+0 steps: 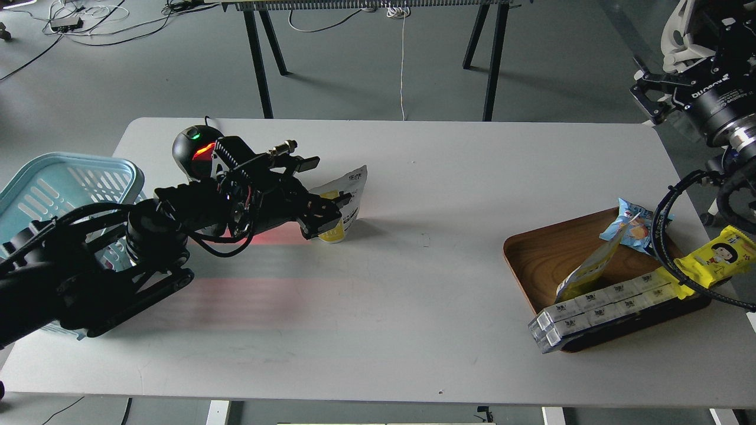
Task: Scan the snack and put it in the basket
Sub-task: 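Reach the left gripper to the yellow packet beside the scanner and grasp it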
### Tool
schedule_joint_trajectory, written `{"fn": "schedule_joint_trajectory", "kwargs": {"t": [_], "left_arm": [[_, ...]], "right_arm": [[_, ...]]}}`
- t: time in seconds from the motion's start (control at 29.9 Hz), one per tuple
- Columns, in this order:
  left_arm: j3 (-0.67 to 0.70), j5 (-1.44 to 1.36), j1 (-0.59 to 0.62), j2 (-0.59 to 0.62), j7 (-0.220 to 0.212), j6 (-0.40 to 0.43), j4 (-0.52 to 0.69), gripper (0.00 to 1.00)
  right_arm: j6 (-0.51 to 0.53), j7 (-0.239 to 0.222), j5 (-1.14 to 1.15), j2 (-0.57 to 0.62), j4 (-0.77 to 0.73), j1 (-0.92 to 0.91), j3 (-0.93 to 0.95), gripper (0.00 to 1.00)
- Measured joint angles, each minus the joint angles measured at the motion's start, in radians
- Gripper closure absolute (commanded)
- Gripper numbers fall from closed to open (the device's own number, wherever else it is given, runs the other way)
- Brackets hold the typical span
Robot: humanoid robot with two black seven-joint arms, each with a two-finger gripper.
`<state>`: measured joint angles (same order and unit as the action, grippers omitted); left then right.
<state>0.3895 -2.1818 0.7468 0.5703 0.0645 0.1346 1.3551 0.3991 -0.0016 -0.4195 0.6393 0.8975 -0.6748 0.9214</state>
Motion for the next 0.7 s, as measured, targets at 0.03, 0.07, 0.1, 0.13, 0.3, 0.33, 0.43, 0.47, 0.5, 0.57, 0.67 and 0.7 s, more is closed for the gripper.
{"fn": "schedule_joint_trajectory", "kwargs": {"t": [0.03,0.07,0.1,0.13,0.3,0.33,0.43,0.47,0.5,0.57,0.67,0.7], "left_arm": [[0.0,0.0,-0.005,-0.001,0.0,0.0,-0.007,0.61],[0.0,0.0,-0.01,-0.001,0.0,0.0,-0.013,0.66],[0.0,0.0,-0.013,-0.001,0.0,0.0,-0.02,0.72],[0.0,0.0,-0.015,-0.001,0.0,0.0,-0.029,0.86],[0.002,0.0,-0.024,-0.001,0.001,0.003,-0.053,0.99],[0.002,0.0,-0.024,0.0,0.001,0.003,-0.053,1.0],[0.003,0.0,-0.026,0.0,0.001,0.003,-0.055,1.0],[0.003,0.0,-0.026,0.0,0.001,0.002,-0.055,1.0],[0.003,0.0,-0.026,0.0,0.002,0.001,-0.056,1.0],[0.003,0.0,-0.027,0.001,0.002,-0.001,-0.056,1.0],[0.004,0.0,-0.027,0.008,0.002,-0.008,-0.051,1.0],[0.006,0.0,-0.028,0.012,0.003,-0.012,-0.048,1.0]], "right_arm": [[0.0,0.0,0.003,-0.001,0.0,-0.002,0.0,0.04],[-0.001,0.0,0.006,-0.002,0.0,-0.003,0.0,0.04],[-0.002,0.0,0.007,-0.002,0.0,-0.004,0.0,0.04],[-0.004,0.0,0.008,-0.002,0.0,-0.004,-0.001,0.04],[-0.005,0.0,0.009,-0.002,0.001,-0.005,-0.003,0.04],[-0.005,0.0,0.009,-0.002,0.001,-0.005,-0.003,0.04],[-0.005,0.0,0.01,-0.002,0.001,-0.005,-0.005,0.04],[-0.006,0.0,0.01,-0.002,0.001,-0.005,-0.005,0.04],[-0.006,0.0,0.01,-0.002,0.001,-0.005,-0.006,0.04],[-0.007,0.0,0.01,-0.004,0.001,-0.006,-0.006,0.04],[-0.011,0.0,0.01,-0.005,0.002,-0.006,-0.006,0.04],[-0.012,0.0,0.01,-0.006,0.002,-0.006,-0.006,0.04]]}}
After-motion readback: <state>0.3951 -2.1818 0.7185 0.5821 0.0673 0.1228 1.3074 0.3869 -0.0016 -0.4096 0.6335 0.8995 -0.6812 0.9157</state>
